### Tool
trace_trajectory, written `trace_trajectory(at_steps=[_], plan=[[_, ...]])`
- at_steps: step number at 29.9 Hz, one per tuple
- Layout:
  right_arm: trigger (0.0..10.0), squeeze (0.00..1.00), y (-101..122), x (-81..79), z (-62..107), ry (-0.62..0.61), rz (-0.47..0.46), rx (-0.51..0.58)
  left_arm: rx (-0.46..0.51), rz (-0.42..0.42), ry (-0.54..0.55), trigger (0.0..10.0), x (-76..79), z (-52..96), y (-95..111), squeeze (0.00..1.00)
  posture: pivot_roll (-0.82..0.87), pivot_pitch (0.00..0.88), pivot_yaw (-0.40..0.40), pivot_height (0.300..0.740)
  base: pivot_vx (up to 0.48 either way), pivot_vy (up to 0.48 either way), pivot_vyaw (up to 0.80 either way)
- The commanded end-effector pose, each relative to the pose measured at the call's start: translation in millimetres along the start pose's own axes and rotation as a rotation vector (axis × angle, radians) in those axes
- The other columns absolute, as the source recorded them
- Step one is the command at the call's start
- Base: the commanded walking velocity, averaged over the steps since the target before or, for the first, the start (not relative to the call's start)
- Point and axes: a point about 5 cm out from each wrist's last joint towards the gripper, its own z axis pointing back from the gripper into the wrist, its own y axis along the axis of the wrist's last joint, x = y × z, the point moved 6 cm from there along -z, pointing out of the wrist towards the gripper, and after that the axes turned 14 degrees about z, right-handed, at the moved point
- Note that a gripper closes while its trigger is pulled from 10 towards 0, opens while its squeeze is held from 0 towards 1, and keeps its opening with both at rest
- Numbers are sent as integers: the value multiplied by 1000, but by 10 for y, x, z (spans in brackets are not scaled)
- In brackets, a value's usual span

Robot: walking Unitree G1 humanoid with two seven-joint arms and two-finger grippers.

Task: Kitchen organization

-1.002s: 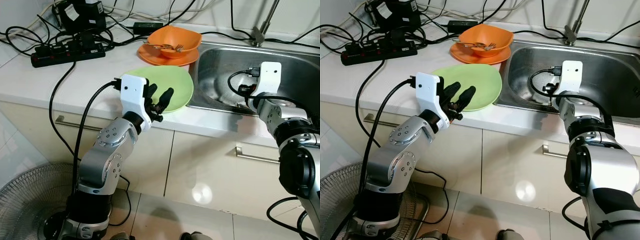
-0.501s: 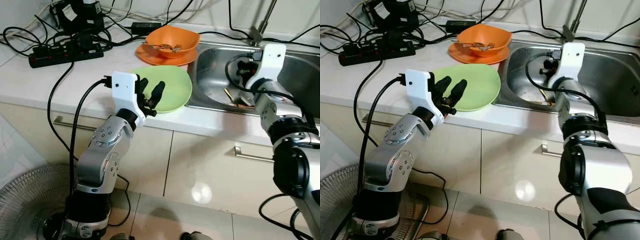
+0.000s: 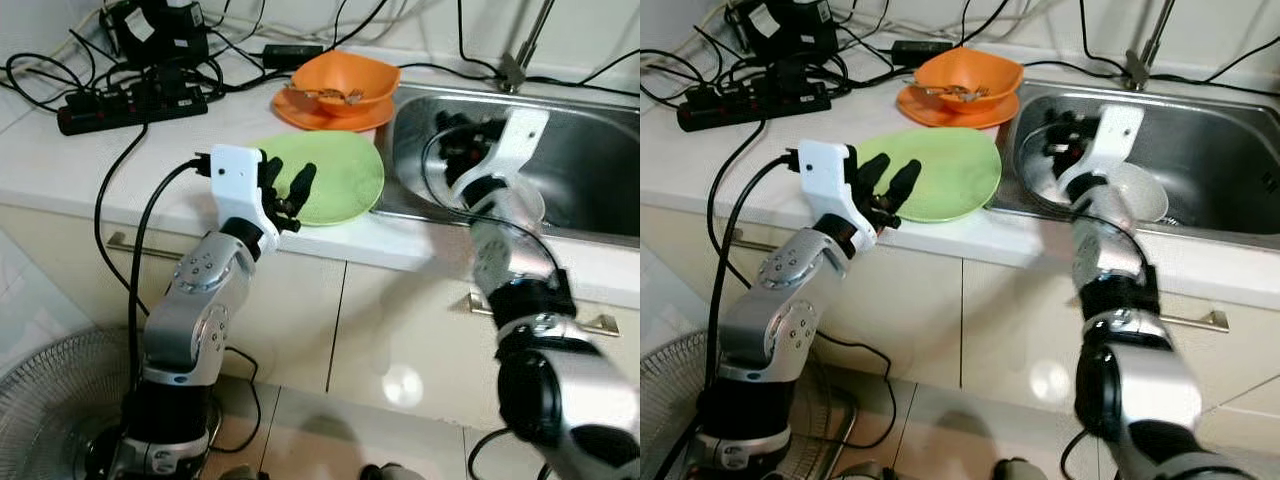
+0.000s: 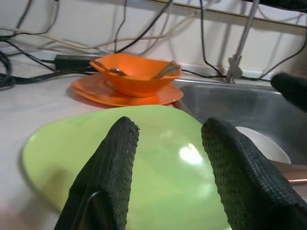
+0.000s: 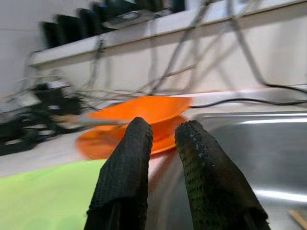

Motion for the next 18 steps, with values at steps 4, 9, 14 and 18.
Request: trace_trajectory(at_steps=[4, 9, 14, 18], plan=[[10000, 0, -96, -132, 155, 18, -54, 18, 19, -10, 58, 10000, -143, 34, 41, 0, 37, 78, -13, 732, 0, 0, 0], [10000, 0, -45, -225, 259, 10, -53, 66, 46, -5, 108, 10000, -285, 83, 67, 0, 30, 82, -7, 732, 0, 0, 0], [10000, 0, 16, -276, 360, -19, -102, 100, 87, 28, 170, 10000, -428, 193, 49, 0, 21, 60, 3, 732, 0, 0, 0], [10000, 0, -13, -334, 386, -8, -98, 84, 96, 52, 201, 10000, -499, 234, 41, 0, 22, 36, 5, 732, 0, 0, 0]])
